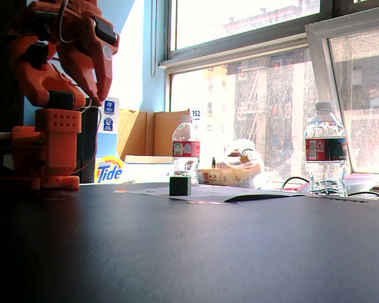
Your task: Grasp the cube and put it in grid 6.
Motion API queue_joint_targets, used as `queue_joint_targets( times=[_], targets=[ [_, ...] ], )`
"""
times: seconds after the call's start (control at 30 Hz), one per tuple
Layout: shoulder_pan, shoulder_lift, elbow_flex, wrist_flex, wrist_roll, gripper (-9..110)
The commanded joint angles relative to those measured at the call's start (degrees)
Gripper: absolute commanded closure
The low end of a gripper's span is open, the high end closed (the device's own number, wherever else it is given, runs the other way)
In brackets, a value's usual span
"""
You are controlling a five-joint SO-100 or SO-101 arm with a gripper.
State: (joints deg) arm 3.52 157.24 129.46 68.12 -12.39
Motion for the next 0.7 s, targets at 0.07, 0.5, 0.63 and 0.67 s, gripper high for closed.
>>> queue_joint_targets(
  times=[0.07, 0.5, 0.63, 0.67],
  targets=[
    [0.53, 8.17, 12.13, -4.83, -0.53, 101],
    [1.58, 20.57, 28.39, -8.35, -0.44, 101],
    [1.41, 24.87, 32.34, -8.44, -0.35, 101],
    [1.41, 26.19, 33.22, -8.26, -0.35, 101]
  ],
)
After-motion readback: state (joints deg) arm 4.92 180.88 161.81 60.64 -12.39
